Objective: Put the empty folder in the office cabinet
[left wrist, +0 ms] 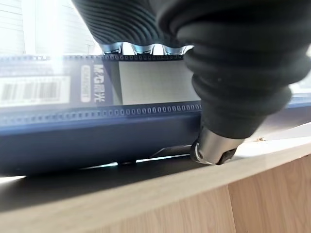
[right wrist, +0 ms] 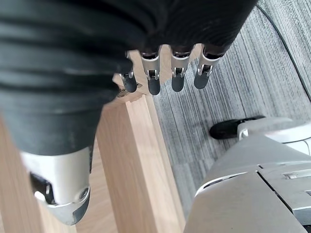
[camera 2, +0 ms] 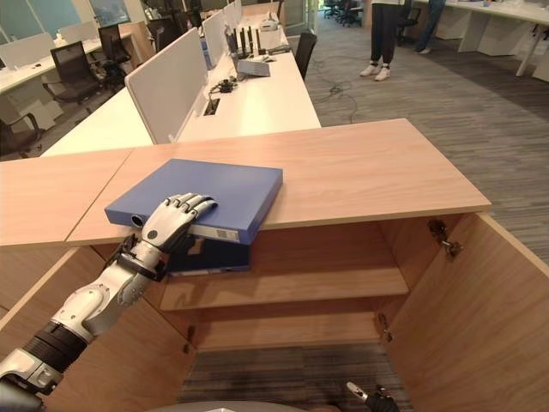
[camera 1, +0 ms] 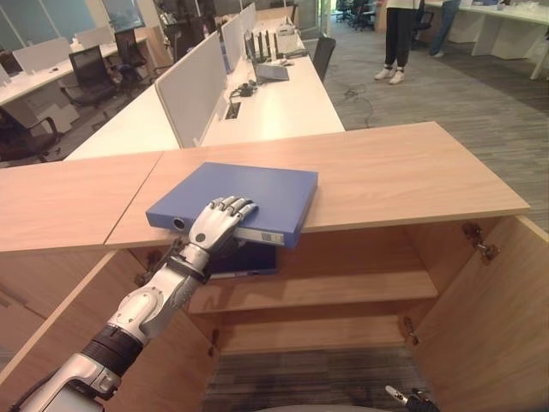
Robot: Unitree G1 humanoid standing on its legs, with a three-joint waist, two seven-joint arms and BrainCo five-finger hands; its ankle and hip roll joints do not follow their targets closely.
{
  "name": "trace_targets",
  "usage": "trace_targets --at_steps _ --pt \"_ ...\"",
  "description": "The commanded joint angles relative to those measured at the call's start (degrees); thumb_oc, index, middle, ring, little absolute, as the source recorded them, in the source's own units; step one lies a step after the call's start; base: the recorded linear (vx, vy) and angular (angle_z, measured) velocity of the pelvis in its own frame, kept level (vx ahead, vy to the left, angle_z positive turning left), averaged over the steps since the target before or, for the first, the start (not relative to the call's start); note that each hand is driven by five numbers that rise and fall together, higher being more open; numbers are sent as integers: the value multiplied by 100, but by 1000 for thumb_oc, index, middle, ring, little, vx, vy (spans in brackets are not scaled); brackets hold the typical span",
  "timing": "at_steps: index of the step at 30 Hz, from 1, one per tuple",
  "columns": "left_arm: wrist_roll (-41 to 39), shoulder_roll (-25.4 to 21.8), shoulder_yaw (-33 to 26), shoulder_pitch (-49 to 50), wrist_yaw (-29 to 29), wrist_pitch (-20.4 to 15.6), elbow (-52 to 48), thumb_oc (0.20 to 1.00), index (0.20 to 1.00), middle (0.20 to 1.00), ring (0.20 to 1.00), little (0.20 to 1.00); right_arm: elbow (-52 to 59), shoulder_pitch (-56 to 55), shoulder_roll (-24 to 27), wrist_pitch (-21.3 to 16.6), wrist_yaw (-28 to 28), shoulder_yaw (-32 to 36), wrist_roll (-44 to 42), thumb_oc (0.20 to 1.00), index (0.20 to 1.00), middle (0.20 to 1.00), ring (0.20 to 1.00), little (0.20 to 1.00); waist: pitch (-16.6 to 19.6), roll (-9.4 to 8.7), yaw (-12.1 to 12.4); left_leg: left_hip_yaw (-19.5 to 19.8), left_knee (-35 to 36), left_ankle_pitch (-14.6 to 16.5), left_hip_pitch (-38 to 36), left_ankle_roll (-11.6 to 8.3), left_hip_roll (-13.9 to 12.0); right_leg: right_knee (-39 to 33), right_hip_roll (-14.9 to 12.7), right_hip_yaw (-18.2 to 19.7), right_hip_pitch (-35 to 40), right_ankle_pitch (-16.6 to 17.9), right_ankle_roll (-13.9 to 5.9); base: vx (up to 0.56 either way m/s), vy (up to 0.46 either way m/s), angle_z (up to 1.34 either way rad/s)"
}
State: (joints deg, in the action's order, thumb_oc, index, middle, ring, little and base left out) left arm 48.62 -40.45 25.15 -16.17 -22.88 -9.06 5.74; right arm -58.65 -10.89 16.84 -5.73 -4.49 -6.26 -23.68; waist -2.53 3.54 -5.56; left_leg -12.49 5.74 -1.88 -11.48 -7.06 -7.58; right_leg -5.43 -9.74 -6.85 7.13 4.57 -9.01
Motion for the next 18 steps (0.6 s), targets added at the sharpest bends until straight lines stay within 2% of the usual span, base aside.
trace_targets --at_steps 1,2,4,7,9,18 --pt "-303 -125 -391 -538 -46 48 5 200 200 200 200 200 -92 389 -137 -105 -31 85 -260 1000 1000 1000 1000 1000 -271 -90 26 277 -74 300 -250 -168 -135 88 110 -175 380 -587 -100 -58 -10 1" --pt "-431 -151 -594 -600 -167 69 -177 200 200 200 200 200 -104 410 -172 -110 -34 79 -287 1000 1000 1000 1000 1000 -278 -101 51 287 -74 224 -213 -160 -128 97 101 -187 348 -523 -84 0 0 0" --pt "-533 -138 -734 -621 -236 83 -273 200 200 200 200 200 -112 409 -193 -108 -31 70 -291 1000 1000 1000 1000 1000 -260 -101 63 304 -74 287 -239 -166 -128 86 100 -189 381 -578 -94 0 0 0" --pt "-776 -100 -1018 -695 -355 114 -484 200 200 200 200 200 -125 449 -206 -113 -35 34 -284 1000 1000 1000 1000 1000 -276 -119 69 314 -74 217 -209 -157 -121 97 92 -208 362 -524 -78 -16 -3 0" --pt "-1196 19 -1425 -819 -589 100 -795 200 200 200 200 200 -82 473 -266 -120 -28 -3 -320 1000 1000 1000 1000 1000 -246 -132 116 362 -74 281 -237 -161 -115 88 88 -227 405 -577 -87 0 0 0" --pt "-2800 145 -2439 -1077 -907 -282 -1597 200 200 200 200 200 49 691 -308 -158 104 -268 -319 1000 1000 1000 1000 1000 -247 -136 227 440 -74 184 -133 -143 -75 98 53 -272 352 -475 -73 -14 -1 1"
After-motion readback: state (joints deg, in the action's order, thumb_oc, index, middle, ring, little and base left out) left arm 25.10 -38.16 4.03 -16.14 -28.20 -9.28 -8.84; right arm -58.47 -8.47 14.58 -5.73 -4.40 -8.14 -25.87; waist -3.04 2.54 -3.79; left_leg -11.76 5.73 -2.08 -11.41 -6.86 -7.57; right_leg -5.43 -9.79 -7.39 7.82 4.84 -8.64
